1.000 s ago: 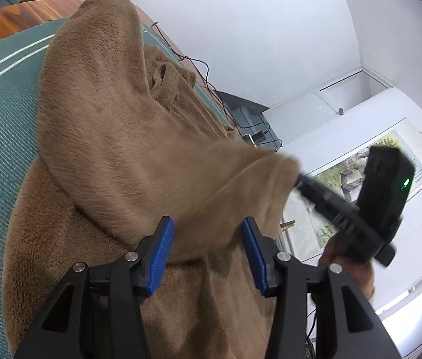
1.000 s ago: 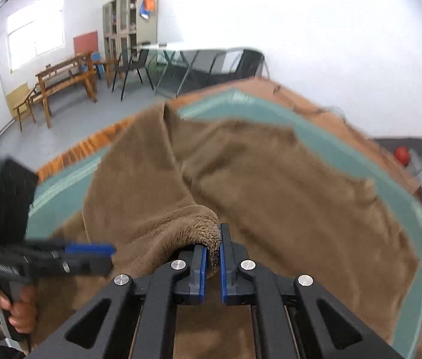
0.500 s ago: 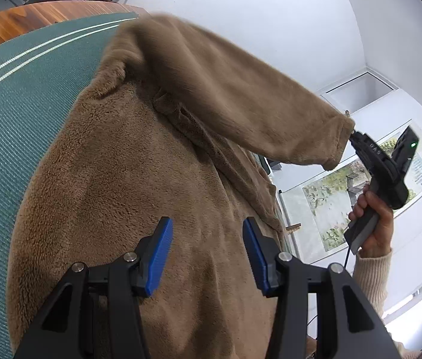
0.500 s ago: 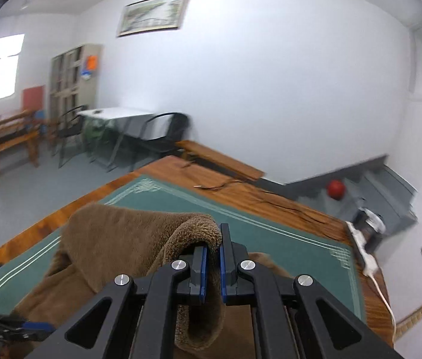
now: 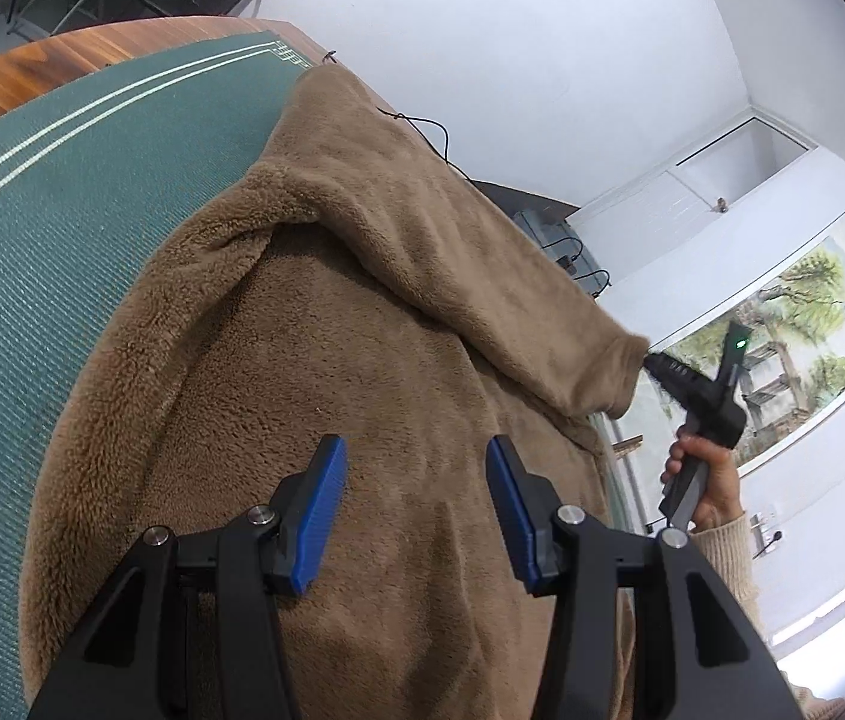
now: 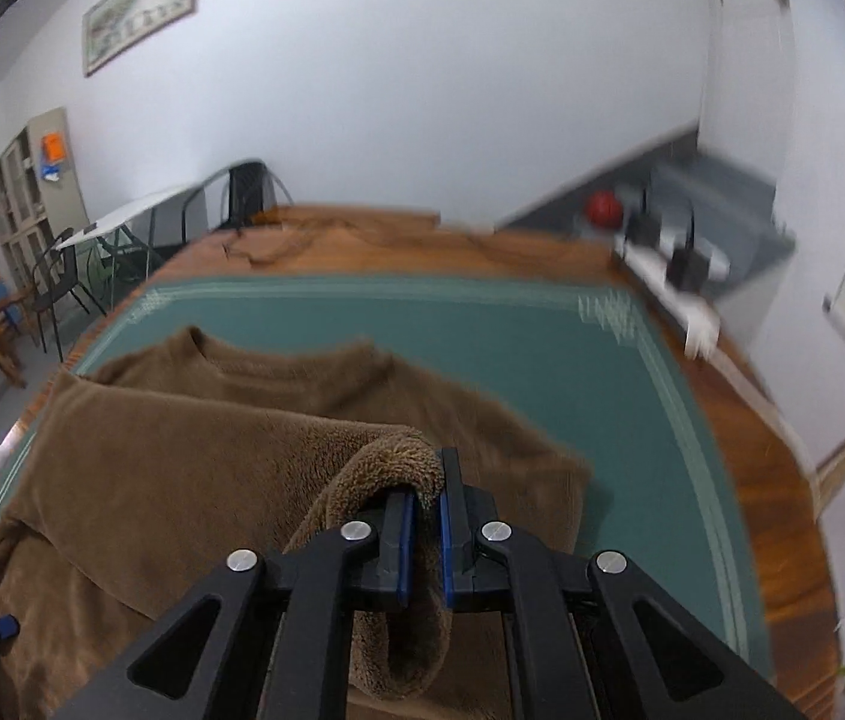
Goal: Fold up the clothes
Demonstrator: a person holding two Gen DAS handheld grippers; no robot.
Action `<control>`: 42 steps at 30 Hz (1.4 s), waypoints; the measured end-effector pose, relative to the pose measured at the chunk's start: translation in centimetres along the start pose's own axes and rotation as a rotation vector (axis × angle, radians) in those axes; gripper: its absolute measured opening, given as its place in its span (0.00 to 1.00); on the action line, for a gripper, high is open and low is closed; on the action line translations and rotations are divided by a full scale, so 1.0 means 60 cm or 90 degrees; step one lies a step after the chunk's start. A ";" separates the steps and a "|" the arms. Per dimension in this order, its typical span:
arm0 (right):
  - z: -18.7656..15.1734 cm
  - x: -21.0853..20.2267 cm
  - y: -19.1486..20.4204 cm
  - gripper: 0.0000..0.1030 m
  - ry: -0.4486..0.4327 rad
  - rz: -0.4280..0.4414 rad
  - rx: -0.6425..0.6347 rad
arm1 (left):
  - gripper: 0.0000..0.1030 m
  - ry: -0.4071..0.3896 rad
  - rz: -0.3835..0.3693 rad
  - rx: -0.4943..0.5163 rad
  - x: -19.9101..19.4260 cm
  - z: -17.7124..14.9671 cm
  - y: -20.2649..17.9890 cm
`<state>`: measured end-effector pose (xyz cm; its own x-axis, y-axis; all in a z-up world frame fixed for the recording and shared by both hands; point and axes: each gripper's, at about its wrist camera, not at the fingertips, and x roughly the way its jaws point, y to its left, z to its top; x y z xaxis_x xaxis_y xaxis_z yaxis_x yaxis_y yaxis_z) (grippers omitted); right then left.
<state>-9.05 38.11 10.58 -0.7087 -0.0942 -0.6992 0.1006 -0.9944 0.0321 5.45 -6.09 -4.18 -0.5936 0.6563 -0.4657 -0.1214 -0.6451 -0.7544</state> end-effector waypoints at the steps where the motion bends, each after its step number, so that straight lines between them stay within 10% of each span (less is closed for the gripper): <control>1: -0.007 0.014 -0.012 0.07 0.022 0.006 0.009 | 0.51 -0.001 0.002 0.000 0.003 0.000 -0.002; 4: -0.029 0.042 -0.034 0.30 0.065 0.001 0.008 | 0.51 0.000 0.011 0.001 0.006 0.001 -0.005; 6: -0.043 0.043 -0.047 0.77 0.060 -0.022 0.010 | 0.51 0.006 0.029 0.004 0.010 0.003 -0.013; 7: -0.049 0.039 -0.055 0.80 0.050 -0.032 0.016 | 0.51 0.010 0.038 0.005 0.012 0.004 -0.017; 28: -0.100 0.023 -0.043 0.80 0.019 0.123 0.017 | 0.78 -0.047 0.186 0.132 0.009 0.128 -0.152; 42: -0.131 0.062 -0.056 0.80 0.058 0.025 -0.003 | 0.78 0.014 0.391 0.210 0.195 0.196 -0.059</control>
<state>-6.52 41.49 2.28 -0.6378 -0.1282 -0.7594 0.1302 -0.9898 0.0578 -10.43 -0.74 -1.53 -0.6157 0.1401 -0.7754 -0.0059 -0.9849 -0.1732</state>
